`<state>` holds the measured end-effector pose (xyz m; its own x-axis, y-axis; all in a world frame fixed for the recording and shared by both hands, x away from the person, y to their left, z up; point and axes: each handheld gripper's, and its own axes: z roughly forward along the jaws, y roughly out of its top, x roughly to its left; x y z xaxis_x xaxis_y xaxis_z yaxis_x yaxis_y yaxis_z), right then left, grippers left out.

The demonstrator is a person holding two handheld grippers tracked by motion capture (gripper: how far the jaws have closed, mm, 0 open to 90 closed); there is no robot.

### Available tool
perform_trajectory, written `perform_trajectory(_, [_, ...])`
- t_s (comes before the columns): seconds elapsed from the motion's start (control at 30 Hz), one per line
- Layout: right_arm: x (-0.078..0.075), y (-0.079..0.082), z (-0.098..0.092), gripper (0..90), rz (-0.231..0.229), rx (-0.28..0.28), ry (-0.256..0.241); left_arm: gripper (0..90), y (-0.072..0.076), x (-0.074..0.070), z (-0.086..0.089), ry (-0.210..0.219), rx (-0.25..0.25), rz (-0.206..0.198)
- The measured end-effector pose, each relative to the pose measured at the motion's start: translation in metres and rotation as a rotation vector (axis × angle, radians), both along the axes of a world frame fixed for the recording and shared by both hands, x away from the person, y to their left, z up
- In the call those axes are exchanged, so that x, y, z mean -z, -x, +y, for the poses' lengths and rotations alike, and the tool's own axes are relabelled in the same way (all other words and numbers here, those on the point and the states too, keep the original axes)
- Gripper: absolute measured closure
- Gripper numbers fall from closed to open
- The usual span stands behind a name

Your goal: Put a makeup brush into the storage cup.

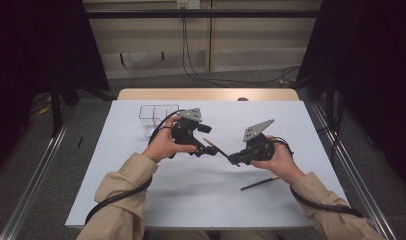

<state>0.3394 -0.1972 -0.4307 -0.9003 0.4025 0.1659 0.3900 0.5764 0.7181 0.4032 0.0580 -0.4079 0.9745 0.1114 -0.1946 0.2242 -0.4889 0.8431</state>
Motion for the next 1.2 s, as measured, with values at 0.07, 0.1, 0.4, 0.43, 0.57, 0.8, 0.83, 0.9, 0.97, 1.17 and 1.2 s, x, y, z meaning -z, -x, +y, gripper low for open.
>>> perform_trajectory(0.07, [0.000,0.000,-0.001,85.6,-0.010,0.011,-0.019,4.5,0.000,0.000,0.000,0.006,-0.003,0.002])
perform_trajectory(0.1, [-0.001,0.000,-0.001,85.6,-0.010,0.015,-0.031,4.5,0.000,0.000,0.001,0.024,-0.008,0.005])
perform_trajectory(0.4, [-0.003,-0.001,-0.003,85.5,-0.032,0.032,-0.085,4.5,-0.001,0.001,0.001,0.148,-0.040,0.016])
perform_trajectory(0.43, [-0.003,-0.001,-0.003,85.5,-0.032,0.034,-0.090,4.5,-0.001,0.001,0.001,0.148,-0.040,0.016])
perform_trajectory(0.57, [-0.005,-0.001,-0.004,85.5,-0.043,0.042,-0.107,4.0,-0.001,0.004,0.000,0.172,-0.043,0.031])
perform_trajectory(0.8, [-0.008,-0.001,-0.004,85.6,-0.062,0.066,-0.150,3.4,0.000,0.006,-0.001,0.227,-0.059,0.053])
perform_trajectory(0.83, [-0.008,-0.001,-0.004,85.5,-0.064,0.074,-0.162,3.1,0.000,0.006,-0.001,0.241,-0.071,0.049])
perform_trajectory(0.9, [-0.009,-0.001,-0.004,85.5,-0.065,0.078,-0.166,2.7,0.000,0.006,-0.001,0.252,-0.072,0.054])
perform_trajectory(0.97, [-0.010,-0.001,-0.004,85.5,-0.077,0.092,-0.188,1.8,0.000,0.005,-0.002,0.266,-0.078,0.055])
perform_trajectory(1.17, [-0.012,-0.001,-0.001,85.5,-0.092,0.108,-0.219,1.9,0.002,0.005,-0.004,0.287,-0.083,0.046])
perform_trajectory(1.2, [-0.012,-0.001,-0.001,85.5,-0.097,0.112,-0.221,4.0,0.003,0.005,-0.003,0.298,-0.085,0.045])
